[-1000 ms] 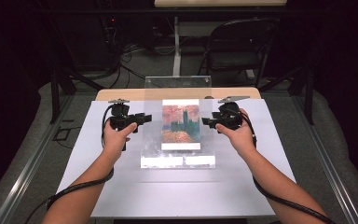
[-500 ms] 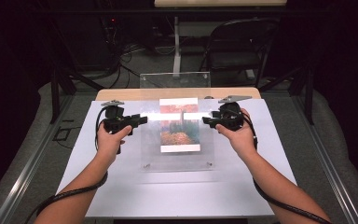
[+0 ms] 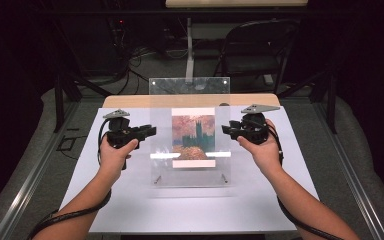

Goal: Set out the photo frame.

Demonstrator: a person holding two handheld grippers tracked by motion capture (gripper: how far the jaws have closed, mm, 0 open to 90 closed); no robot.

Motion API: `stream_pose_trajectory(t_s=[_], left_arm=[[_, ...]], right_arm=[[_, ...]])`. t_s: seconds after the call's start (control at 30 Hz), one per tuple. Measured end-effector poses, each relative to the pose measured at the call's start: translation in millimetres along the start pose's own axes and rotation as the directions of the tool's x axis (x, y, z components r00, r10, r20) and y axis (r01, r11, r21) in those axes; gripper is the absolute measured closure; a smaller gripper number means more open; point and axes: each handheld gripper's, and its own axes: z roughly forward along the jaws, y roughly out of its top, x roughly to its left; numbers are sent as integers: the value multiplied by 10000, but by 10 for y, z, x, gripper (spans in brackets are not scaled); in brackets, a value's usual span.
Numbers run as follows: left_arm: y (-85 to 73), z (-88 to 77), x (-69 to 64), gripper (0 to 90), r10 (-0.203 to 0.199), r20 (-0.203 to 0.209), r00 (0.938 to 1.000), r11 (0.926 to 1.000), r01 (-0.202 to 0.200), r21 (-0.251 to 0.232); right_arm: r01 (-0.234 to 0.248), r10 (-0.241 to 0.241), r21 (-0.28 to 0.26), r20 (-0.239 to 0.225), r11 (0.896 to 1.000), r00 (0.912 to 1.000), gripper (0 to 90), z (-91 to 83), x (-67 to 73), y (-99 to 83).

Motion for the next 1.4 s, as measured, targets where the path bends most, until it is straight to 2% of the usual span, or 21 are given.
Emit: stream_pose_trajectory(t_s=[0.07, 0.33, 0.47, 0.67, 0.77, 1.1, 1.27, 1.4], left_arm=[[-3, -32, -22, 696, 60, -23, 10000, 10000, -60, 31], [-52, -149, -75, 725, 229, 166, 9996, 9997, -228, -69], [-86, -202, -103, 739, 327, 312, 9990, 9993, -321, -182], [-141, -299, -176, 754, 677, 352, 9971, 9975, -669, -234], [-180, -346, -204, 767, 708, 556, 9959, 9970, -689, -342], [-260, -455, -311, 778, 1081, 526, 9927, 9937, -1064, -352], [-301, -483, -342, 778, 982, 561, 9936, 9944, -957, -448], [-327, -507, -377, 773, 950, 525, 9941, 9946, -926, -473]], right_arm=[[-219, 218, -105, -103, 9997, 9997, 642, -26, -4, -10], [283, -283, -183, 13, 9994, 9996, 666, -137, 89, -29], [294, -296, -265, -86, 9992, 9995, 684, -202, 116, -50], [257, -270, -500, -261, 9984, 9993, 691, -309, 175, -105], [217, -244, -581, -465, 9981, 9986, 694, -352, 197, -135], [414, -461, -737, -635, 9964, 9969, 712, -475, 284, -199], [186, -256, -873, -801, 9960, 9965, 714, -501, 299, -241], [330, -392, -894, -678, 9954, 9969, 713, -541, 345, -265]])
